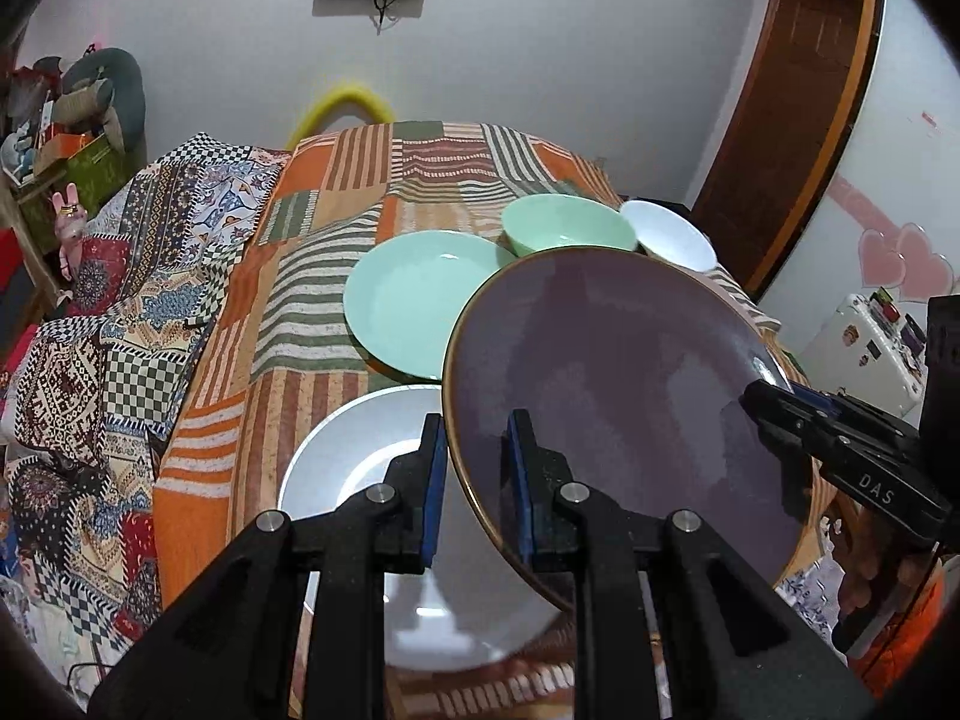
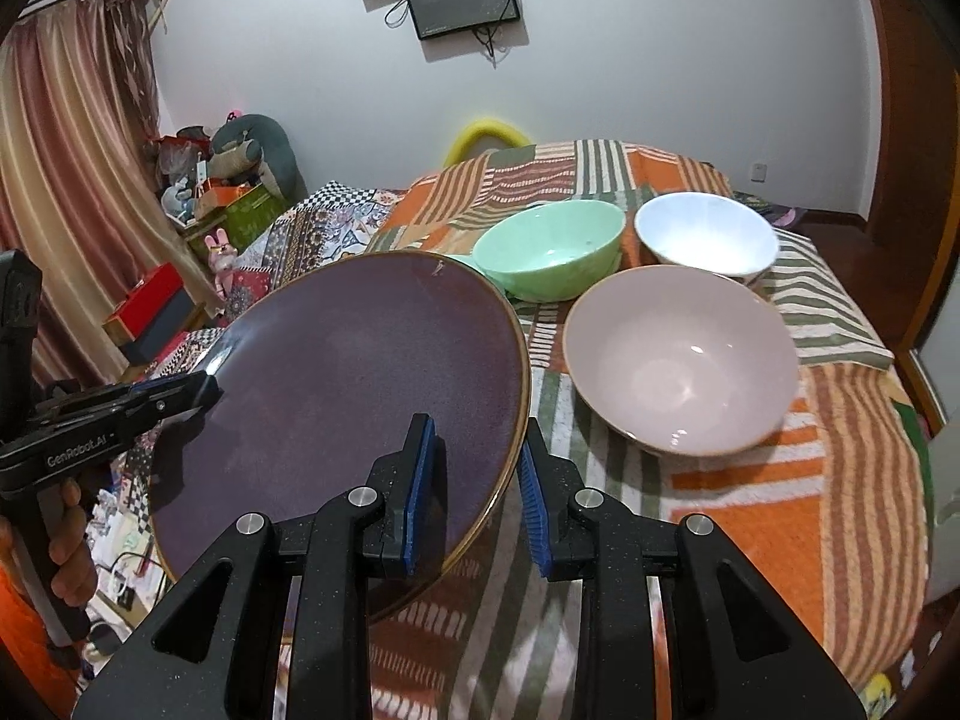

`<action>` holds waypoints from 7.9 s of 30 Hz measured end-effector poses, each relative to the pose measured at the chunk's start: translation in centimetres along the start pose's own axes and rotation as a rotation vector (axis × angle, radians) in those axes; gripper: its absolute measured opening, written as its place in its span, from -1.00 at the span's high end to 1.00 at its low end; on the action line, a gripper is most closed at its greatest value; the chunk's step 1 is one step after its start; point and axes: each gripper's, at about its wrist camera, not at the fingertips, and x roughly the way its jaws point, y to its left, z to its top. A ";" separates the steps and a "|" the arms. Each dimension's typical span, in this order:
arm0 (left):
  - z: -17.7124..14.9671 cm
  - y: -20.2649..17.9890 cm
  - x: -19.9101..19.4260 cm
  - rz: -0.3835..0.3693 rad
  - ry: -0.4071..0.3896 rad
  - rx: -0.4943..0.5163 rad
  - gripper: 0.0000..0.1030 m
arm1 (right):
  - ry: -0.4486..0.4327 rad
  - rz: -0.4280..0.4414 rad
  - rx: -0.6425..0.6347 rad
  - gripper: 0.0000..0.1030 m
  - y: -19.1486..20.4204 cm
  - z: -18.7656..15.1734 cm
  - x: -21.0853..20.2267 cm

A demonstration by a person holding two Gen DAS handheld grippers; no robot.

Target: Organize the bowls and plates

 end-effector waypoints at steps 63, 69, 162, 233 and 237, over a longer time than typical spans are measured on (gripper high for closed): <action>-5.4 -8.8 11.8 -0.061 0.303 0.073 0.62 | 0.205 -0.107 0.181 0.47 -9.9 -8.2 0.5; -5.4 -8.7 11.4 -0.069 0.301 0.058 0.62 | 0.207 -0.111 0.182 0.43 -9.9 -7.9 0.3; -9.1 10.6 5.3 0.080 0.170 -0.193 0.55 | 0.364 0.075 -0.169 0.48 5.8 -2.2 12.9; -6.5 -8.8 9.5 -0.074 0.278 0.110 0.55 | 0.204 -0.103 0.200 0.45 -9.5 -7.5 -0.8; -6.2 -9.1 10.2 -0.070 0.284 0.110 0.55 | 0.199 -0.101 0.201 0.43 -9.7 -7.3 -0.7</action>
